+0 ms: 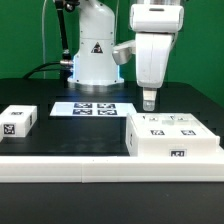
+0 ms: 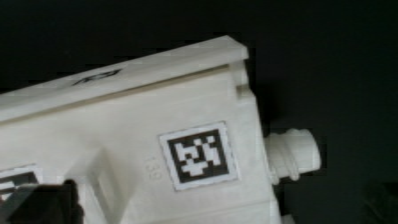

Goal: Assemble cabinet

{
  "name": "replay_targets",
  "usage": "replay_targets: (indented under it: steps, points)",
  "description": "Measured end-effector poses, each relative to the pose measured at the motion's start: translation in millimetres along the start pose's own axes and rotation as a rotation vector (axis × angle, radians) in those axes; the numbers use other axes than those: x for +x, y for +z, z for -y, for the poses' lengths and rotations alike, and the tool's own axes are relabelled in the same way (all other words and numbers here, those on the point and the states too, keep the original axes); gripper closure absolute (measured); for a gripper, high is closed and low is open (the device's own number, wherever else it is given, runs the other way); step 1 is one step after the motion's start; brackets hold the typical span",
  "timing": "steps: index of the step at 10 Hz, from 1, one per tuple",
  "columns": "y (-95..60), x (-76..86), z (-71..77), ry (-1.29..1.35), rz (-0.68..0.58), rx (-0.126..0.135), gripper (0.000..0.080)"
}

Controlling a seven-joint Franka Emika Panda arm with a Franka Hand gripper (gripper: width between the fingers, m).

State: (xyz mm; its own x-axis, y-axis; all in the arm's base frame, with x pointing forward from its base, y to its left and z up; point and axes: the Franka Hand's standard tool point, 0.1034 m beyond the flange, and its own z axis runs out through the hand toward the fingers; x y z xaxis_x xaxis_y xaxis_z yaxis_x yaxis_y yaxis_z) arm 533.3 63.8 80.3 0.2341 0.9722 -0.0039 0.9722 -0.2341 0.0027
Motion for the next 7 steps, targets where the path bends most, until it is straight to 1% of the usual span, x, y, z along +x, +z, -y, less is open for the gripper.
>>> replay_targets:
  steps: [2,3,4,5,6,7]
  points:
    - [0.4,0.3,0.4,0.079,-0.001,0.001,0.0002]
    - [0.4,0.4,0.5,0.196,-0.011,-0.006,0.0002]
    - [2.4,-1.9,6.1,0.363,-0.040,-0.025,0.0002]
    - [6.9,-3.2,15.2,0.467,-0.039,-0.015,0.0002]
    - [9.0,1.5,19.1,0.643,-0.052,-0.016,0.0002]
    - [11.8,4.0,22.9,0.776,-0.057,-0.003,0.0002]
